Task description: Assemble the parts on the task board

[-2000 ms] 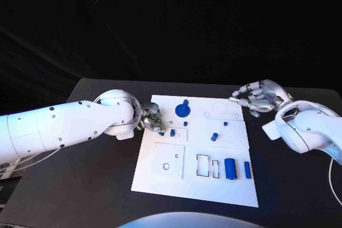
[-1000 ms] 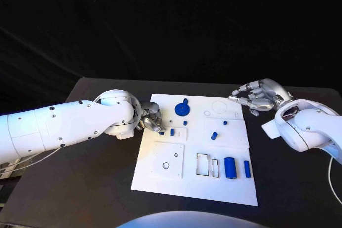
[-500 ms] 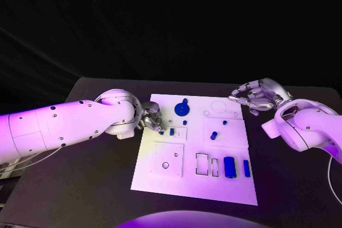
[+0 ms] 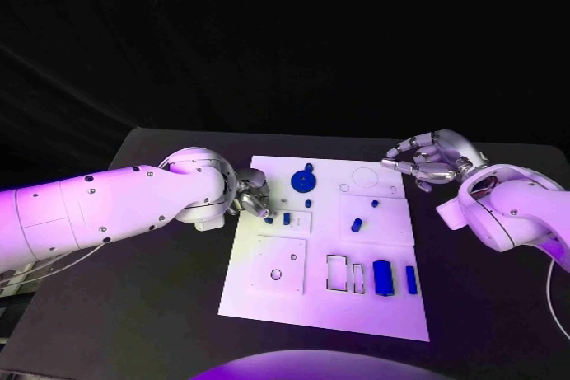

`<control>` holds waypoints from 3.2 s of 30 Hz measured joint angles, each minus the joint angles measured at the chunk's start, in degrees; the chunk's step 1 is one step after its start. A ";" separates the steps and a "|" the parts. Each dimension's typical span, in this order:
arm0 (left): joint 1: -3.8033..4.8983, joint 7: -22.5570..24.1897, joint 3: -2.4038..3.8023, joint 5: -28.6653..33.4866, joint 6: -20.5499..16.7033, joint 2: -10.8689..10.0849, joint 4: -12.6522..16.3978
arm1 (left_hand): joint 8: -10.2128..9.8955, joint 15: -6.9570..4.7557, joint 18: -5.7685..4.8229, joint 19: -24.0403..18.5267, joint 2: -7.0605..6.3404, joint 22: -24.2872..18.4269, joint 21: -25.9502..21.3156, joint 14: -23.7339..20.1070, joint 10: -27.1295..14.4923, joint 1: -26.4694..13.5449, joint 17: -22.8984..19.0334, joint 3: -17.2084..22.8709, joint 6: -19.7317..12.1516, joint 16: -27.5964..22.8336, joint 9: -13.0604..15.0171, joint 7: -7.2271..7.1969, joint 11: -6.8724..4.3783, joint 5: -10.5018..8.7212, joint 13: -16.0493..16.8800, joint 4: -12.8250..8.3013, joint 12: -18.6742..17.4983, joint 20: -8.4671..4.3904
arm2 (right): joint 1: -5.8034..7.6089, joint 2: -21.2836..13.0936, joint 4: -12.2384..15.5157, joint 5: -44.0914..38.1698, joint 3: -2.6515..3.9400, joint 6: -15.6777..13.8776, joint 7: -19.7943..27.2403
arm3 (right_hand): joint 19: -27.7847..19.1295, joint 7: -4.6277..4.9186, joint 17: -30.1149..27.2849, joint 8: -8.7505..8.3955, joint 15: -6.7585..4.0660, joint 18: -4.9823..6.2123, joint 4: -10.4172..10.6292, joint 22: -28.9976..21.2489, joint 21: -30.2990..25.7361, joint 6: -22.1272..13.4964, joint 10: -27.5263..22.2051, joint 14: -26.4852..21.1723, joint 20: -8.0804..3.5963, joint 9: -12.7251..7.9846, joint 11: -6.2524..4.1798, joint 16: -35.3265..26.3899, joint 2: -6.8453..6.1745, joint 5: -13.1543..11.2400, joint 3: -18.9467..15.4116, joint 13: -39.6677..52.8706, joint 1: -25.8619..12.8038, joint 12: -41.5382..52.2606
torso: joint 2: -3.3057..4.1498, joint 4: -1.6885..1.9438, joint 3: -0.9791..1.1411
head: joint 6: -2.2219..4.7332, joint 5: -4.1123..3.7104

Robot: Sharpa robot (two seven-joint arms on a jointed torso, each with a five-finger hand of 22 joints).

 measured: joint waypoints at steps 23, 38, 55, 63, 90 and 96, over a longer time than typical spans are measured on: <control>-0.10 -0.41 -0.10 0.94 -0.04 -0.03 -0.16 | 0.55 -0.40 0.00 0.20 -0.48 0.34 0.22 -0.01 0.30 -4.98 0.00 -5.23 3.40 0.00 0.56 -2.55 -0.30 0.00 0.64 2.81 0.35 -0.20 | 0.00 0.02 -0.04 0.01 0.00 -0.03 -0.02 | 0.00 0.00 -0.01 0.00 0.00 0.00 0.00 0.00 0.00 0.00 0.00 0.00 0.00 -0.01 0.00 0.00 0.00 0.00 0.00 0.00 0.00 0.00 | -0.01 -0.03 0.04 | 0.00 0.03; -0.16 -0.57 -0.13 1.36 -0.10 0.05 -0.53 | 0.38 -0.40 0.00 0.20 -0.08 0.39 0.22 -0.01 0.29 -5.94 0.00 -10.45 3.56 0.00 0.55 -2.35 -0.29 0.04 0.69 5.91 0.62 -0.20 | 0.00 -0.02 -0.03 0.01 0.00 -0.13 -0.02 | 0.00 0.00 -0.02 0.00 0.00 0.00 0.16 0.00 0.00 0.00 0.00 0.00 0.00 -0.02 0.00 0.00 0.24 0.00 -0.15 0.00 -0.24 0.00 | -0.01 -0.01 0.03 | 0.12 -0.04; -0.16 -0.64 -0.11 1.51 -0.24 -0.03 -0.87 | 0.15 -0.39 0.00 0.20 -0.08 0.41 0.22 -0.01 0.29 -5.94 0.00 -11.02 3.57 0.00 0.55 -2.35 -0.29 0.04 0.68 6.17 0.62 -0.20 | 0.00 -0.07 0.00 0.01 0.00 -0.19 -0.01 | 0.00 0.00 -0.02 0.00 0.00 0.00 0.15 0.00 0.00 0.00 0.00 0.00 0.00 -0.02 0.00 0.00 0.23 0.00 -0.15 0.00 -0.24 0.00 | 0.02 -0.01 -0.01 | 0.23 0.01; -0.16 -0.65 -0.10 1.59 -0.35 -0.07 -0.91 | 0.15 -0.40 0.00 0.41 0.51 0.45 0.22 -0.01 0.29 -7.00 0.00 -14.05 3.57 0.00 0.62 -2.35 -0.29 0.04 0.71 6.79 0.62 -0.42 | 0.00 -0.08 0.00 0.01 0.00 -0.20 -0.01 | 0.00 0.00 0.02 0.00 0.00 0.00 -0.01 0.00 0.01 0.00 0.00 0.00 0.00 -0.03 0.00 0.00 0.23 0.00 -0.31 0.00 -0.23 0.00 | -0.01 0.02 -0.01 | 0.19 0.01; -0.23 -0.33 0.18 3.53 -1.15 -2.05 0.64 | -0.29 -0.39 0.00 0.41 1.06 0.35 0.22 -0.01 0.28 -8.69 0.00 -20.48 3.56 0.00 0.82 -2.35 -0.29 0.04 0.88 6.48 0.62 -0.41 | 0.00 -0.13 -0.02 0.01 0.00 -0.20 0.00 | 0.00 0.00 0.01 0.00 0.00 0.00 0.15 0.11 0.01 0.00 0.00 0.00 0.00 0.01 0.00 0.00 0.53 0.00 -0.47 0.05 -0.53 0.00 | -0.01 0.03 -0.01 | 0.19 -0.05; -0.24 -0.23 0.19 4.04 -1.11 -2.59 1.24 | -1.41 -0.39 0.00 0.41 1.45 -0.13 0.15 -0.01 0.24 -6.50 0.00 -21.45 3.03 0.00 0.62 -1.82 -0.25 0.04 0.35 6.63 0.62 -0.41 | 0.00 -0.12 -0.03 0.01 0.00 -0.19 0.00 | 0.00 0.00 0.00 0.00 0.00 0.00 0.15 0.11 0.01 0.00 0.00 0.00 0.00 0.01 0.00 0.00 0.53 0.00 -0.47 0.04 -0.53 0.00 | -0.03 0.04 -0.01 | 0.19 0.04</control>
